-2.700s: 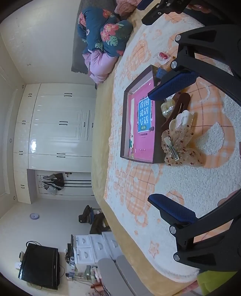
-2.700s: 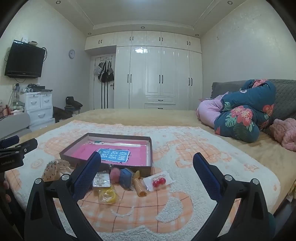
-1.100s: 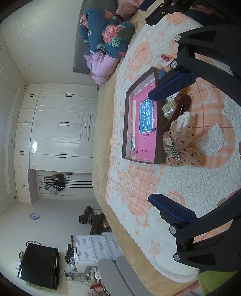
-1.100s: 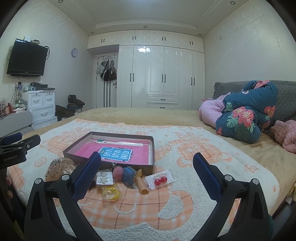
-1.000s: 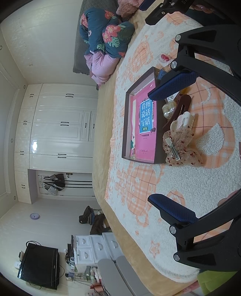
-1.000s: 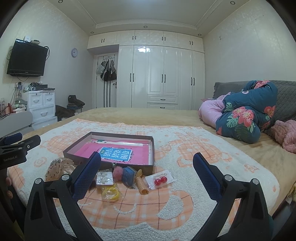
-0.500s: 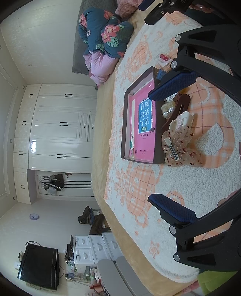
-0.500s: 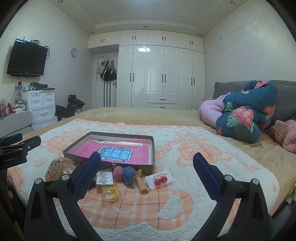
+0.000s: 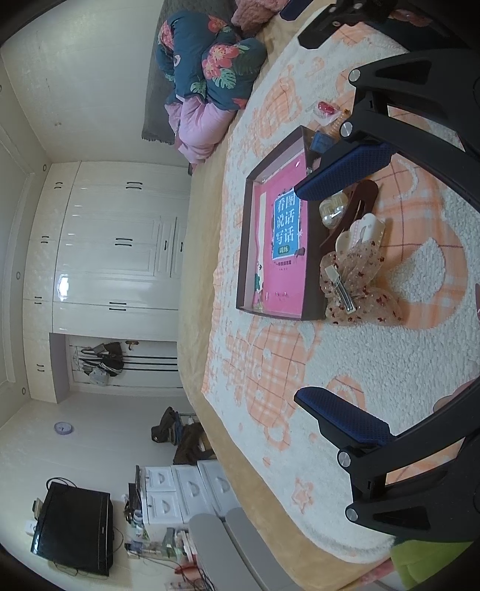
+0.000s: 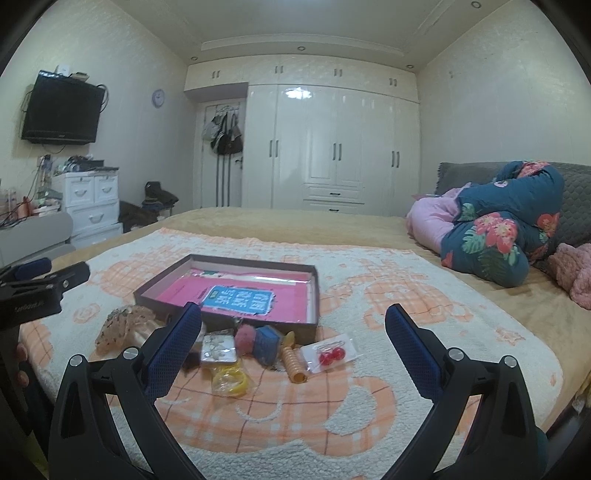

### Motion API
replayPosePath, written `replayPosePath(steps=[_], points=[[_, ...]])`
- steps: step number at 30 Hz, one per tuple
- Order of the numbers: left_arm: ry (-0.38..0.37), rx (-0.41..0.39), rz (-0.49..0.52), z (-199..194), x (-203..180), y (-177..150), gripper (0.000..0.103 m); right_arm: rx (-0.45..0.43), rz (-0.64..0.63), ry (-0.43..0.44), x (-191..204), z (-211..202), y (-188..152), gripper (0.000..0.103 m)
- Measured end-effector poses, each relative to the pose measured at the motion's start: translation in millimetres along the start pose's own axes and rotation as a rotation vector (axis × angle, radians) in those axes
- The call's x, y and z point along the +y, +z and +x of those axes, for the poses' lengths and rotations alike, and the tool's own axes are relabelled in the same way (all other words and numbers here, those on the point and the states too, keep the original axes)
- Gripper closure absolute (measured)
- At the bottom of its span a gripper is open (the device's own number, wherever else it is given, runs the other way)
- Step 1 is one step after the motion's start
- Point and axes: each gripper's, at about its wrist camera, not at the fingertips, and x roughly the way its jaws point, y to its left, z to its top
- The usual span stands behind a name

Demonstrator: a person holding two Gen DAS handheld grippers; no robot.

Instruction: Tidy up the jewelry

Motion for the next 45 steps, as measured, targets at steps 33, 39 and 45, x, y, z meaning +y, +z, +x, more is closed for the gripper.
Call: replayPosePath(steps=[33,39,45], points=[[-0.083,0.280,-0.133,60.1,43.0,-13.3,0.010,0.280,-0.122,0.258,51.5,102.0,-21.2,0.007],[-0.186,0.347,-0.170,88.4,38.5,-15.3,0.011,0.359,-0.111,0.284,52.2,123.3,-28.0,0.025],[-0.207,0.437,-0.192,113.7,37.6,-23.8,0.011,0.428,-0.087,0.314,52.4,140.0,-31.6,0.034]])
